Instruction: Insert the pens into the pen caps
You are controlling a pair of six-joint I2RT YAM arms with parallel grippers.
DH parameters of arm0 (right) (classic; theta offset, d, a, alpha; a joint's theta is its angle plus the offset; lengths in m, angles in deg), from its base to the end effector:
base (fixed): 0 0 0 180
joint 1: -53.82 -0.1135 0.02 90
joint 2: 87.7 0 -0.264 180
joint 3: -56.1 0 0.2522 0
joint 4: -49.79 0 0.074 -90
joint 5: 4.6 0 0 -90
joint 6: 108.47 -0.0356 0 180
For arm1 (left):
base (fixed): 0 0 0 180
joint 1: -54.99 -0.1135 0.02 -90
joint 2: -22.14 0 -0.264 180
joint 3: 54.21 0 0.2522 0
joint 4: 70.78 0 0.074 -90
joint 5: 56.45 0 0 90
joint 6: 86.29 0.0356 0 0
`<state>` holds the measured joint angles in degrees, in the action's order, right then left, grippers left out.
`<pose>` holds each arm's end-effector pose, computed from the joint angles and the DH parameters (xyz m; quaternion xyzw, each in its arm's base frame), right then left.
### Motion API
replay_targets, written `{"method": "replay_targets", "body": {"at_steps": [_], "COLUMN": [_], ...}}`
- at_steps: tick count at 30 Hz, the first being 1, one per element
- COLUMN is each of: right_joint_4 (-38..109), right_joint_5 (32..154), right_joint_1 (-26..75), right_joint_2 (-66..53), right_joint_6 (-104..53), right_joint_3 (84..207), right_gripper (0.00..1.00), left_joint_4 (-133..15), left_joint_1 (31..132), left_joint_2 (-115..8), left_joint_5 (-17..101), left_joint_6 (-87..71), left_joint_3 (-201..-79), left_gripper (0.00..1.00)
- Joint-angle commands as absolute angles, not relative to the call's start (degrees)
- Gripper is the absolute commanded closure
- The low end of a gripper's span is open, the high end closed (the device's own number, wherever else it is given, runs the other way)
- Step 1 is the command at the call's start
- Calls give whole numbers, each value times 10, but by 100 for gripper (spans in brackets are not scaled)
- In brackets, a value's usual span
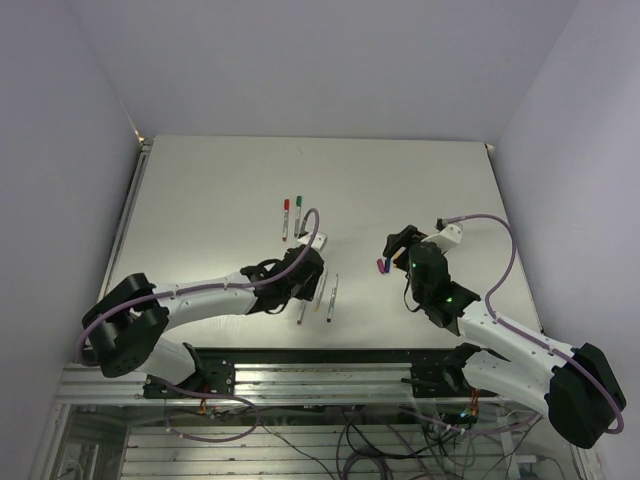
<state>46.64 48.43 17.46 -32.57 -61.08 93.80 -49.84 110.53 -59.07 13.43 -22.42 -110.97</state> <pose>0.1783 0.1046 0.2185 0.2228 0.7686 0.1422 0.5825 0.1712 -0.2278 0.1935 0.1671 0.8979 -0.1221 0.3884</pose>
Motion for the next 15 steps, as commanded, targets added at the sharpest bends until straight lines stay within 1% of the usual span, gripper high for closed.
{"method": "replay_targets", "body": {"at_steps": [1,15], "right_joint_4": [441,443], "right_joint_5": [464,458], "right_joint_1": [177,178], "right_joint_2": [-325,-332], "right_joint_6": [-622,-627], "right_joint_3": [956,942], "right_gripper": [34,36], "left_joint_4": [-468,-446], "left_joint_1": [1126,1139], "left_joint_2": [-607,-655], "left_joint_5": [130,129], "left_joint_6": [-245,-255], "left_joint_3": [-1106,-1108], "left_gripper": [47,47]}}
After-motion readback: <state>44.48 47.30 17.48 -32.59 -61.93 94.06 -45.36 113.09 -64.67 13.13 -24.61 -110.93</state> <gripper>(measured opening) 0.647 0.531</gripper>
